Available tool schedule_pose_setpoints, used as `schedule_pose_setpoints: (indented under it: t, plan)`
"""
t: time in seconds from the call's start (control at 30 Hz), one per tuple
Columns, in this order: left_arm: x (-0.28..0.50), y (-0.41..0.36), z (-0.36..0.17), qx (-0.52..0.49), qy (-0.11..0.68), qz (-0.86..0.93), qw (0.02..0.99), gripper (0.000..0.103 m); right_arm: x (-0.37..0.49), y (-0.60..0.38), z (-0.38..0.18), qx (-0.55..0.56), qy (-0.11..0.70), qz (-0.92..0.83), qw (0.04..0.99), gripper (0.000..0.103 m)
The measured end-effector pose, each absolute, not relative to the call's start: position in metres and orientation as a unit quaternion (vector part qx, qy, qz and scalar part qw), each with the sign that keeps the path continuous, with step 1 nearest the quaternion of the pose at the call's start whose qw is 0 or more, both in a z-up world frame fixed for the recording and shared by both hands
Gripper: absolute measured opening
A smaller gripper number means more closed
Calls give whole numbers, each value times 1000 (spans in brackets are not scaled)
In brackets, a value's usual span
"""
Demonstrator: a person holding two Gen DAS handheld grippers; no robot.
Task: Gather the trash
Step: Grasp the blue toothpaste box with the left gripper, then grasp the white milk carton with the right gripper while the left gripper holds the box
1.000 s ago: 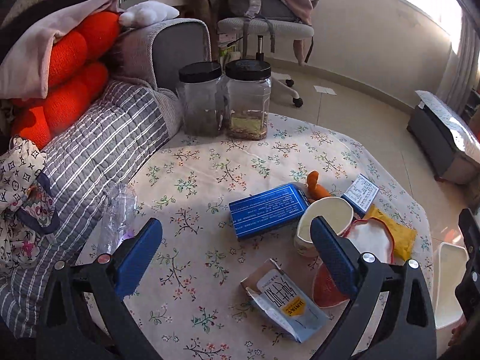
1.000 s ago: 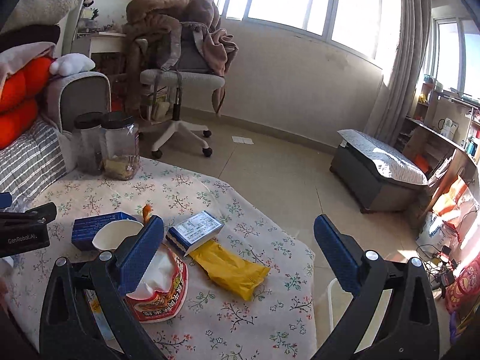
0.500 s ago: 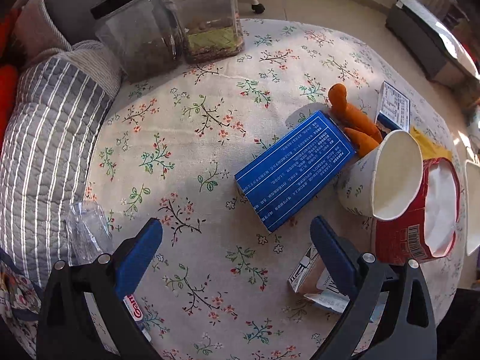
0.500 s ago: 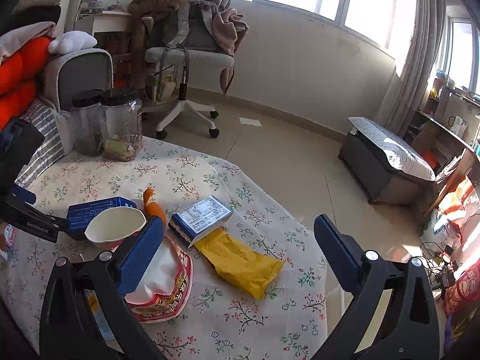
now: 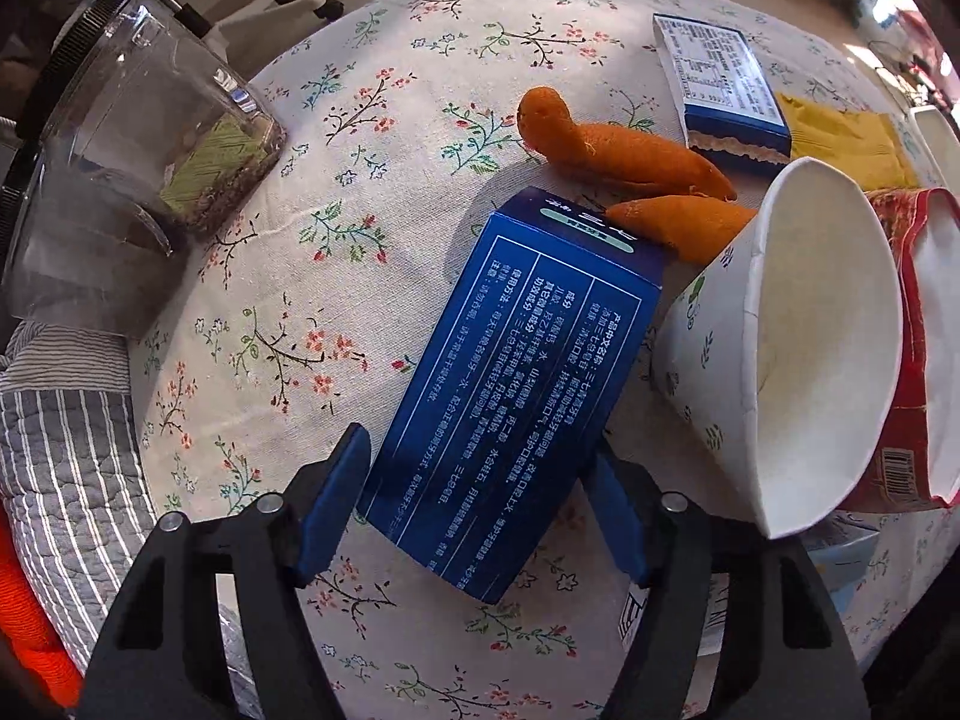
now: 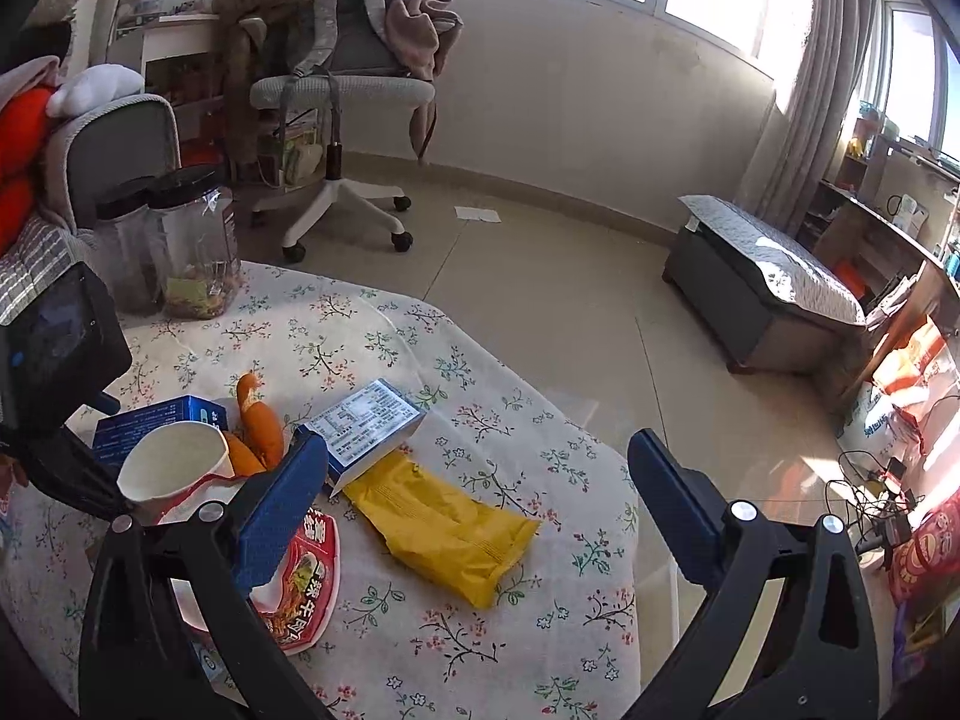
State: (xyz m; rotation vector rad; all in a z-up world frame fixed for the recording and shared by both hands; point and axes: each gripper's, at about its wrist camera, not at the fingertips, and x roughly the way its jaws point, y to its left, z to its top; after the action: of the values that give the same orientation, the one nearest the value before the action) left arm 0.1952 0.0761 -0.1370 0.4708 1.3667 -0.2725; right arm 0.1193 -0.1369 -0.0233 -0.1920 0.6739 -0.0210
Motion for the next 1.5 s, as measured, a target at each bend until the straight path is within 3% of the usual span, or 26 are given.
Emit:
schedule_pose_setpoints:
  t: [0.1,0.3,0.33,0.4,0.43,0.57,0.63,0.67,0.7,0.77,1.1,1.17,1.27,1.5]
  plan:
    - [192,91,-126,162,617,-113,762,58,122,-139,-22,-81,339,0,937,96]
    - [168,146,-62,-39,560,-75,824,52,126,-136,-28,-56,366,46,928,96]
    - [160,149,-51,-63,544,-74,833,45,127,-135,-29,-55,371,48,926,96]
    - [144,159,-36,-111,519,-72,845,16,127,-135,-33,-52,379,59,922,96]
    - [137,162,-31,-128,510,-70,848,9,127,-134,-34,-54,382,69,920,96]
    - [131,161,-48,-127,539,-68,830,9,119,-131,-40,-76,384,87,916,96]
    - [135,165,-65,-120,565,-60,814,14,118,-131,-41,-79,386,82,916,96]
    - [137,167,-71,-121,576,-57,806,34,119,-133,-40,-76,386,81,916,96]
    - [139,168,-75,-121,585,-57,800,63,120,-134,-39,-73,385,79,916,96]
    - [141,164,-78,-104,593,-64,796,76,122,-136,-38,-70,384,75,918,96]
    - [149,119,-122,19,653,-78,753,77,125,-139,-39,-67,390,71,916,96]
    - [153,122,-131,12,660,-68,748,77,122,-137,-37,-61,387,90,915,96]
    - [156,133,-142,-12,672,-60,738,63,110,-124,-31,-70,373,139,915,96]
    - [138,173,-96,-91,612,-54,783,60,60,-47,-42,-174,372,312,857,96]
